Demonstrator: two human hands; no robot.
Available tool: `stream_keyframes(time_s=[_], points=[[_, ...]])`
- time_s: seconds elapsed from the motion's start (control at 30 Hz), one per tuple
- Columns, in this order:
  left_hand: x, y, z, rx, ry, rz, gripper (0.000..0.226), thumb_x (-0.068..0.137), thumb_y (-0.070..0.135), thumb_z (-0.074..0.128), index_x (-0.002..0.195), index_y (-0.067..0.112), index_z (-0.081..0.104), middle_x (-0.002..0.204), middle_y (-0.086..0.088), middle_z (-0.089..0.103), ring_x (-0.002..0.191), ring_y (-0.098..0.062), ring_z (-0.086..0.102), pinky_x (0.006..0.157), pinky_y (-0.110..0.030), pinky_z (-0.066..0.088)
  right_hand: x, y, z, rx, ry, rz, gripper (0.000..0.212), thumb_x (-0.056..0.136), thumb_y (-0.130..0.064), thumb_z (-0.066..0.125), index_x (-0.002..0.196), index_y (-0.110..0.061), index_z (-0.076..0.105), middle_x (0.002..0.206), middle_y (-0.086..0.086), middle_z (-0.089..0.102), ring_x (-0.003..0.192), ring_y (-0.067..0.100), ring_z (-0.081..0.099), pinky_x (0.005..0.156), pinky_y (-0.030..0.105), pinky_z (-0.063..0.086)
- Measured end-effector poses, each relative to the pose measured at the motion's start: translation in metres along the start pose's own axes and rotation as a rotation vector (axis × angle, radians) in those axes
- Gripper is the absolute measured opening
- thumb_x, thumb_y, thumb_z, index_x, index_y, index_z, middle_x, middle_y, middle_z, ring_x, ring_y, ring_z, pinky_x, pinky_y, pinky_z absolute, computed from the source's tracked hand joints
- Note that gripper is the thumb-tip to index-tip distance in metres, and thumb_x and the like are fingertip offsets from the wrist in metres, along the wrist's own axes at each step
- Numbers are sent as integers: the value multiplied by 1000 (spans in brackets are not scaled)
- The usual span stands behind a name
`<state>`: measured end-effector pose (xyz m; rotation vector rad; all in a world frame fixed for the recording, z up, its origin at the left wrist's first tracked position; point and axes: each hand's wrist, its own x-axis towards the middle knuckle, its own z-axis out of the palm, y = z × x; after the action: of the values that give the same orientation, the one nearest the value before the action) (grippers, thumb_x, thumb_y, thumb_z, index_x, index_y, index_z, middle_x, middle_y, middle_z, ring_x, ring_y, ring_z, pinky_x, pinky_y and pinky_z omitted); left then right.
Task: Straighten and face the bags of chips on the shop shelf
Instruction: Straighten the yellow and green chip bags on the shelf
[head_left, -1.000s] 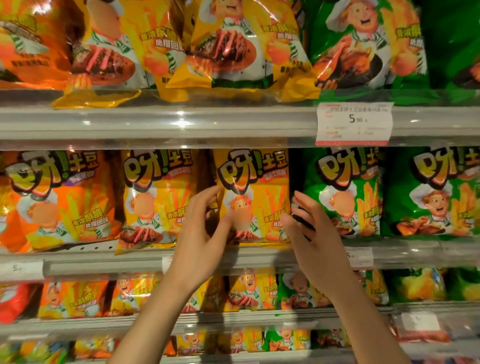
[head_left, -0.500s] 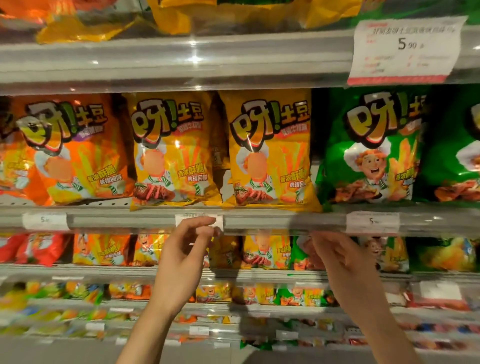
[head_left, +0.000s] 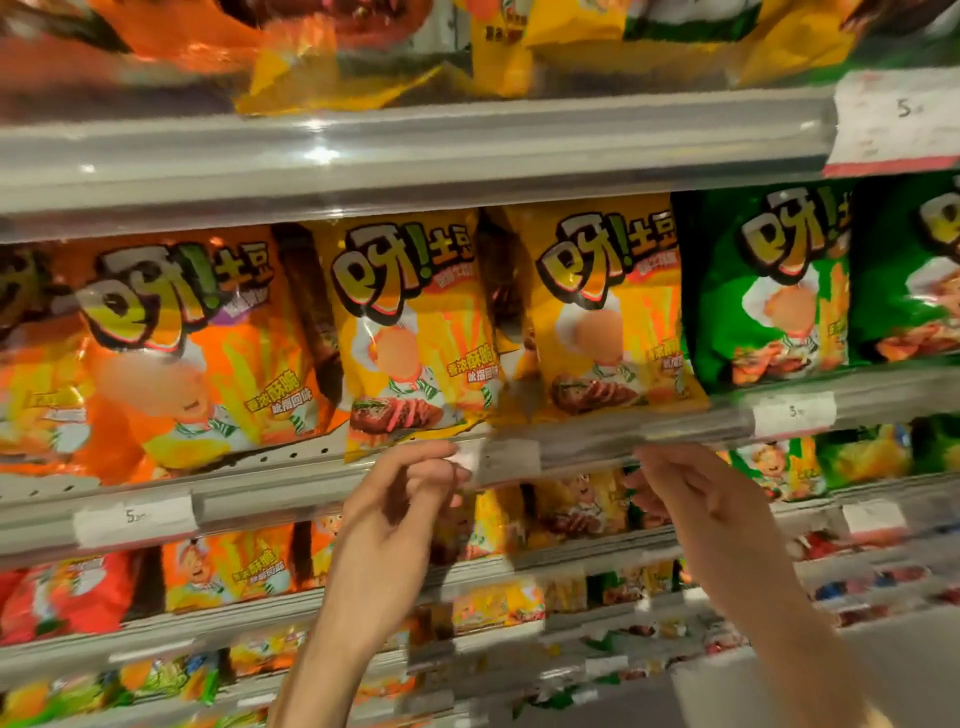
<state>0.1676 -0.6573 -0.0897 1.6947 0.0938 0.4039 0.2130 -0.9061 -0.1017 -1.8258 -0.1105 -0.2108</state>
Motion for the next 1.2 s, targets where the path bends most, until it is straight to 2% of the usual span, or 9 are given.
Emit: stream_keyframes(time_s=[0.17,0.23,0.37,0.57,0.63,0.7,0.93,1.07,1.2], points=[[9,0,-40,-17,41,3,13,97,18,60,102,22,71,89,-1,77,93,-20,72,98,-46,52,-6,-23,39,9,5,-29,14,97,-24,60,93,-22,72,82,-3,75,80,15,72,84,50,57],[12,3,-53,-29,96,-2,12,96,15,61,102,21,70,88,1,77,90,-14,72,94,-31,54,-5,-30,51,13,-21,-34,13,98,-26,60,96,-26,72,85,-5,76,85,16,72,87,52,57],[21,17,-64,20,224,90,16,96,16,62,110,23,68,92,13,73,89,-1,67,77,-10,48,7,-53,72,23,-58,-132,14,99,-22,59,100,-30,70,86,-19,73,82,-1,69,75,21,56],[56,43,-43,292,54,19,95,85,69,54,159,33,8,161,19,18,144,2,22,111,-20,19,55,-91,108,48,-136,-245,41,99,-37,57,138,-24,53,119,-29,57,108,-16,55,91,8,43],[71,51,-32,301,45,-65,96,88,67,50,160,30,-3,163,14,15,148,-7,20,105,-22,18,73,-98,122,63,-158,-211,41,103,-25,52,143,-17,49,126,-11,63,109,-1,64,88,14,51],[91,51,-26,223,68,-113,91,92,64,50,159,30,-1,154,11,32,143,-13,32,105,-26,25,97,-86,131,-52,-120,-364,39,102,-9,48,141,-5,51,121,30,65,105,41,68,85,35,60],[125,41,-22,147,153,-65,75,87,68,56,149,35,30,136,11,50,127,-16,50,107,-36,39,120,-79,148,-334,-151,-275,94,91,-69,46,160,-22,5,165,4,22,150,26,25,119,33,20],[124,40,-21,151,155,-69,78,88,67,54,153,35,24,148,5,45,135,-20,45,110,-39,37,122,-75,150,-576,-139,-410,79,96,-62,46,157,-17,21,154,12,42,139,32,43,110,33,33],[117,40,-17,226,181,-103,89,89,73,43,159,26,13,159,-4,34,145,-28,35,112,-41,30,120,-61,145,-541,190,-665,31,97,-8,64,128,-6,65,100,42,65,63,37,65,61,34,59]])
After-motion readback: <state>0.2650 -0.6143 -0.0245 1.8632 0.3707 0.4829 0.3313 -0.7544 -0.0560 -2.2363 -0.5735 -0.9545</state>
